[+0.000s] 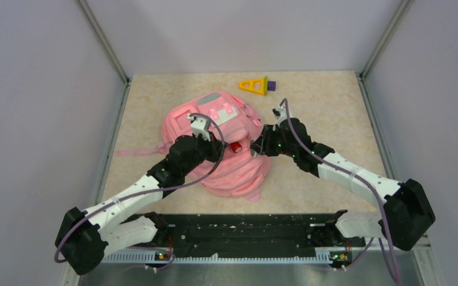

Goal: Pack the student bag
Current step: Place the stationery in the student bag.

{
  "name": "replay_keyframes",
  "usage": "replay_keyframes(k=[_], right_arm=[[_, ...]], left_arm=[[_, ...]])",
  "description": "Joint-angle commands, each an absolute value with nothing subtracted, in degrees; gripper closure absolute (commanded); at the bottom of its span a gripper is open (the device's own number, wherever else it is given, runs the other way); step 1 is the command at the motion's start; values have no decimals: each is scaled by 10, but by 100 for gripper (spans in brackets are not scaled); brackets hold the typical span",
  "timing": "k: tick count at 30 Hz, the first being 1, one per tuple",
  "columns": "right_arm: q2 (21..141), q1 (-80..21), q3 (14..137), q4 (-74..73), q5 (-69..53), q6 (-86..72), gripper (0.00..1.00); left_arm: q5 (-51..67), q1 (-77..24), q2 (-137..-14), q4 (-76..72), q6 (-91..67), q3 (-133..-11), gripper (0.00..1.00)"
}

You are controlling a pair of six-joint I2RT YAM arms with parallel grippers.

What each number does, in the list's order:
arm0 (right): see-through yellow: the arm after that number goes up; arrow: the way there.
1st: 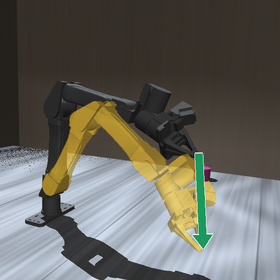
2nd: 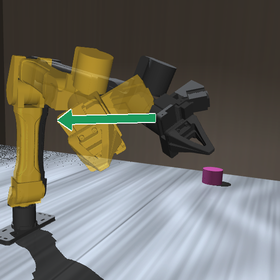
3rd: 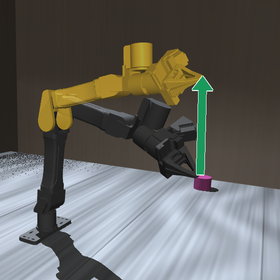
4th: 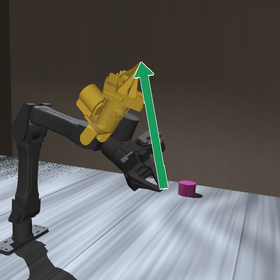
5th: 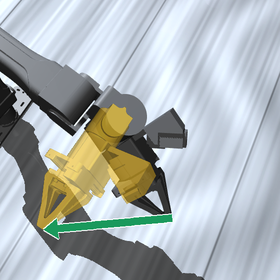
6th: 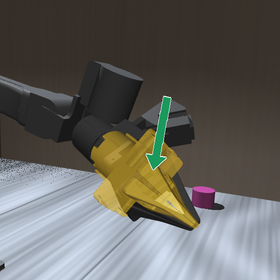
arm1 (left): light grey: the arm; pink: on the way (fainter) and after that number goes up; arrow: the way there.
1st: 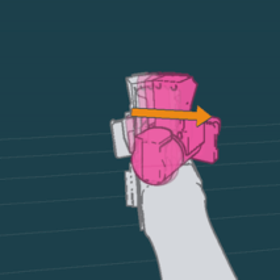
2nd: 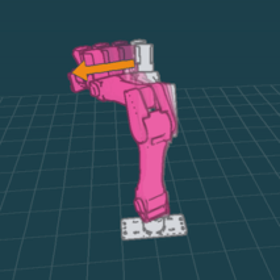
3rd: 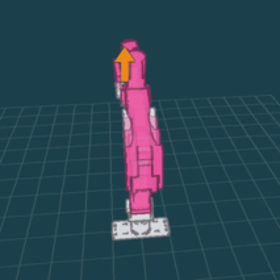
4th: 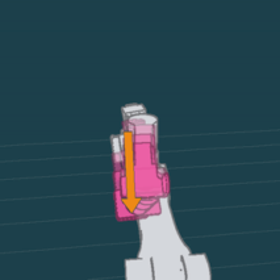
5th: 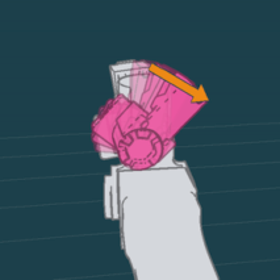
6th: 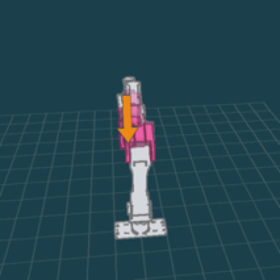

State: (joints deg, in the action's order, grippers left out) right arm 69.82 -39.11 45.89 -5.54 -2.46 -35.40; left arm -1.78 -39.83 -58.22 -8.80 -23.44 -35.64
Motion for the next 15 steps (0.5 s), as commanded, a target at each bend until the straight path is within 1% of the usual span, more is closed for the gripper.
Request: replay_keyframes(k=[1, 6, 9, 15], right_arm=[[731, -407, 530, 12, -60, -331, 73], [767, -407, 558, 31, -75, -322, 73], [793, -407, 560, 65, -74, -322, 73], [855, -407, 560, 89, -43, -305, 73]], left_arm=[[-46, -395, -562, -101, -250, -394, 100], [-49, -395, -565, -94, -244, -400, 100], [-40, -395, -563, -98, -237, -400, 100], [-41, -395, -559, -93, -234, -410, 100]])
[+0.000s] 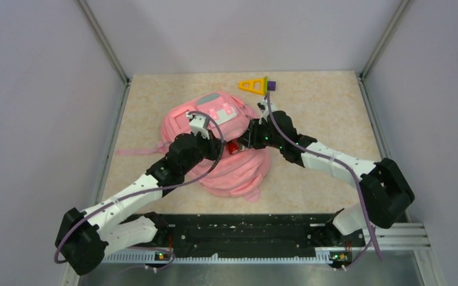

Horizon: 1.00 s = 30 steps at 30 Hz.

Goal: Pack the student bag
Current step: Place the stationery in the student bag.

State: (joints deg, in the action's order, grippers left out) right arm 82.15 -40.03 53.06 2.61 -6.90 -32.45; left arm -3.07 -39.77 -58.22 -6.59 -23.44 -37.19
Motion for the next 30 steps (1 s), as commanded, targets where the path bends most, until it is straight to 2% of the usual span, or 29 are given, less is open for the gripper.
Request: replay_keyframes(k=[1, 12, 17, 20, 25, 30], right_arm=[[862, -407, 558, 93, -43, -304, 73], [923, -467, 528, 258, -2, -359, 69], [932, -475, 537, 249, 27, -336, 53], [908, -476, 517, 244, 41, -320, 39], [851, -475, 484, 225, 51, -290, 23], [800, -475, 468, 168, 64, -270, 21]], left_arm=[[-41, -395, -558, -92, -235, -411, 100], [-39, -395, -562, -93, -244, -410, 100], [-46, -395, -554, -89, -246, -406, 100], [-55, -395, -549, -85, -246, -401, 100], [-61, -395, -552, -81, -248, -400, 100], [-67, -395, -554, -70, -247, -405, 100]])
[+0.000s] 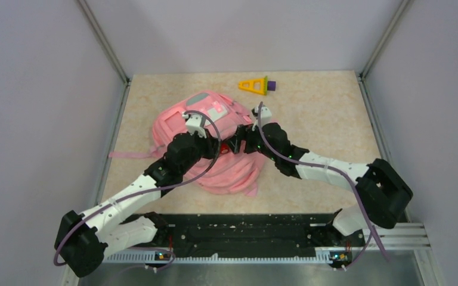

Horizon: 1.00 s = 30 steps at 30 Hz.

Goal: Pack the student bag
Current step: Place the stationery in the student bag, then zip the student bag at the center of the board.

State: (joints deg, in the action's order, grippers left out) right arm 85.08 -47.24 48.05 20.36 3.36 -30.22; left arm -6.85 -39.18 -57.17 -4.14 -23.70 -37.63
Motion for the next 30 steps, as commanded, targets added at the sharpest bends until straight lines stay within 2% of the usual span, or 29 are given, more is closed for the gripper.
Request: replay_keyframes(k=[1, 3, 5, 6, 9, 13, 19, 24, 30], right_arm=[[781, -475, 461, 159, 67, -268, 21], [749, -476, 446, 139, 79, -266, 21], [716, -475, 431, 110, 99, -267, 21], [699, -475, 423, 94, 111, -278, 21], [647, -475, 406, 52, 139, -301, 21], [597, -476, 393, 16, 139, -327, 22], [590, -515, 383, 2, 143, -372, 27], [657, -606, 412, 6, 175, -400, 35], [772, -672, 474, 39, 177, -403, 40]], left_arm=[[-68, -395, -555, -66, -247, -404, 99], [-63, -395, -553, -58, -246, -405, 81], [-54, -395, -549, -45, -245, -405, 53], [-56, -395, -544, -34, -254, -406, 42], [-50, -394, -524, 16, -296, -414, 21], [-45, -384, -503, 106, -340, -429, 14], [-79, -318, -454, 202, -381, -403, 13], [-95, -289, -390, 228, -399, -378, 11], [-71, -272, -387, 222, -420, -345, 8]])
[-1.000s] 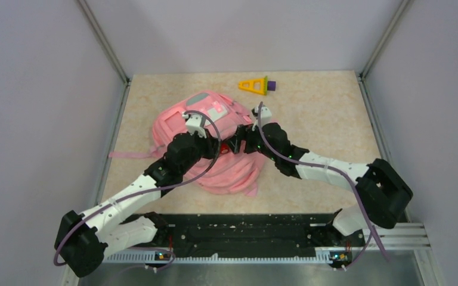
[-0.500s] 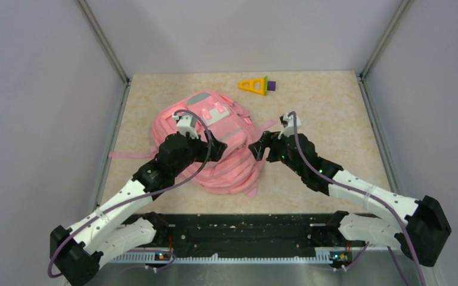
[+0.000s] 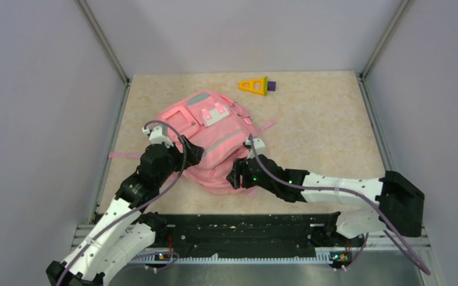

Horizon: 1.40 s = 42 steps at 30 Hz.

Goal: Pack the student bag
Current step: Zip the student bag at the center of the board.

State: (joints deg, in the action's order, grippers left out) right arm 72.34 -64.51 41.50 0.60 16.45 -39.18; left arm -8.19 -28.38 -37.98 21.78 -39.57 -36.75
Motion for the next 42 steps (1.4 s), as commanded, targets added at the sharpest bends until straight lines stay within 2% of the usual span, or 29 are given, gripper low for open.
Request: replay_keyframes(k=[1, 4, 12, 16, 21, 30, 33, 37, 42], right_arm=[[788, -678, 486, 44, 176, -400, 41], [821, -693, 514, 60, 176, -390, 42], [875, -698, 558, 75, 198, -392, 44], [915, -698, 606, 32, 222, -395, 45], [932, -698, 618, 20, 234, -408, 50], [962, -698, 634, -11, 293, -408, 72], [962, -698, 630, -16, 306, -411, 86], [955, -698, 623, -15, 311, -410, 99], [935, -698, 607, -35, 342, -412, 100]], left_arm=[[-66, -267, -389, 220, -423, -339, 8], [-56, -258, -384, 204, -439, -321, 10], [-53, -252, -354, 155, -477, -270, 23], [-39, -250, -356, 127, -489, -254, 31], [-35, -248, -371, 110, -489, -252, 35], [-26, -242, -399, 75, -496, -230, 48], [-37, -242, -403, 80, -490, -227, 53], [-57, -241, -404, 81, -483, -218, 61], [-89, -239, -410, 84, -467, -214, 72]])
